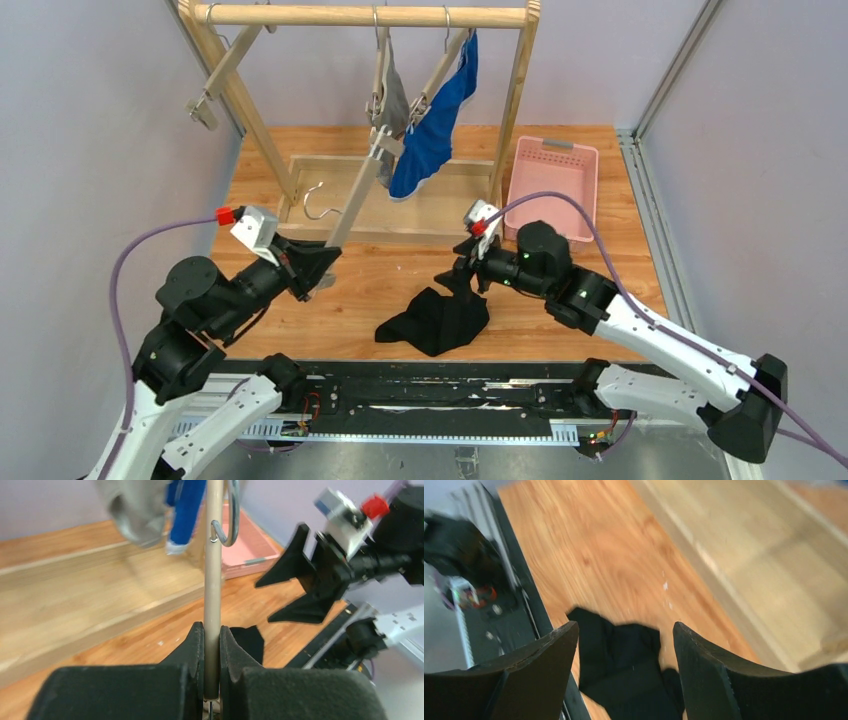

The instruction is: Remove the underwear clipped to the hanger

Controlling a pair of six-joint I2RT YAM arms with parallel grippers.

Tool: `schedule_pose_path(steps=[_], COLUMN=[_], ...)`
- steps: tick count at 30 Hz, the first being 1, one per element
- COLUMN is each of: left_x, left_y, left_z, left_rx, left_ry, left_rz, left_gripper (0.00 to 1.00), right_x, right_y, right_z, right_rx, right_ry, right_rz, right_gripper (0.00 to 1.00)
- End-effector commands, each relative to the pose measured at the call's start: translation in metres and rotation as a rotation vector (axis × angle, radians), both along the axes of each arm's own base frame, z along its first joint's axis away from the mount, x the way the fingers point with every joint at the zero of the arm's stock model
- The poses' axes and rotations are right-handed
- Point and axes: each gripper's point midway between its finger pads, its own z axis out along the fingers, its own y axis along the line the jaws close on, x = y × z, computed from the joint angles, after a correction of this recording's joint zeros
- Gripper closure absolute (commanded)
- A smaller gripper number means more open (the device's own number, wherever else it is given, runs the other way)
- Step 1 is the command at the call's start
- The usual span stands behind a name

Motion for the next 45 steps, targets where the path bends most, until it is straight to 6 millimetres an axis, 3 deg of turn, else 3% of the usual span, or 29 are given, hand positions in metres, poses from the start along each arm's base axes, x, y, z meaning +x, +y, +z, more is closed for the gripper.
schedule_pose_path(steps=[1, 5, 10, 19, 24, 25, 27, 28, 29, 31, 32, 36, 40, 43, 45], left_x=[0.006, 0.015, 0.026, 0.042, 0.052, 0.052, 0.054, 0.055, 0.055, 0.059, 0.061, 0.078, 0.109, 0.133, 0.144], left_y=[0.053, 0.076, 0.098, 0.105, 0.111, 0.112, 0.116, 0.119, 0.120, 0.125, 0.125, 0.115, 0.095, 0.090, 0.095], left_z=[-0.044, -0.073, -0.083, -0.091, -0.095, -0.096, -0.097, -0.095, -0.094, -0.087, -0.083, -0.079, -0.091, -0.096, -0.088], left_rx=[0.121, 0.204, 0.225, 0.259, 0.295, 0.296, 0.299, 0.300, 0.303, 0.311, 0.319, 0.367, 0.413, 0.383, 0.366], left_ry=[0.202, 0.301, 0.318, 0.332, 0.336, 0.338, 0.337, 0.330, 0.325, 0.301, 0.288, 0.266, 0.299, 0.326, 0.305], left_rz=[0.287, 0.442, 0.598, 0.690, 0.758, 0.768, 0.793, 0.812, 0.822, 0.850, 0.852, 0.840, 0.771, 0.736, 0.748], left_gripper=[1.00, 1.00, 1.00, 1.00, 1.00, 1.00, 1.00, 1.00, 1.00, 1.00, 1.00, 1.00, 1.00, 1.00, 1.00], right_x=[-0.002, -0.010, -0.023, -0.050, -0.062, -0.062, -0.063, -0.063, -0.063, -0.061, -0.060, -0.048, -0.023, -0.008, 0.002], right_y=[-0.024, -0.021, -0.013, -0.003, 0.002, 0.001, -0.001, -0.002, -0.005, -0.006, -0.008, -0.012, -0.025, -0.039, -0.055], right_z=[-0.079, -0.116, -0.153, -0.223, -0.249, -0.253, -0.258, -0.259, -0.261, -0.261, -0.261, -0.244, -0.204, -0.174, -0.156], right_rx=[-0.366, -0.515, -0.630, -0.769, -0.815, -0.832, -0.859, -0.872, -0.889, -0.910, -0.923, -0.921, -0.868, -0.770, -0.709], right_ry=[0.015, 0.041, 0.108, 0.322, 0.417, 0.432, 0.450, 0.456, 0.462, 0.466, 0.465, 0.420, 0.361, 0.360, 0.363], right_rz=[-0.087, -0.072, -0.010, 0.118, 0.166, 0.166, 0.165, 0.160, 0.152, 0.141, 0.132, 0.062, -0.081, -0.163, -0.232], right_gripper=[0.29, 0.28, 0.27, 0.25, 0.25, 0.27, 0.39, 0.56, 0.65, 0.95, 0.99, 1.00, 0.99, 0.99, 1.00])
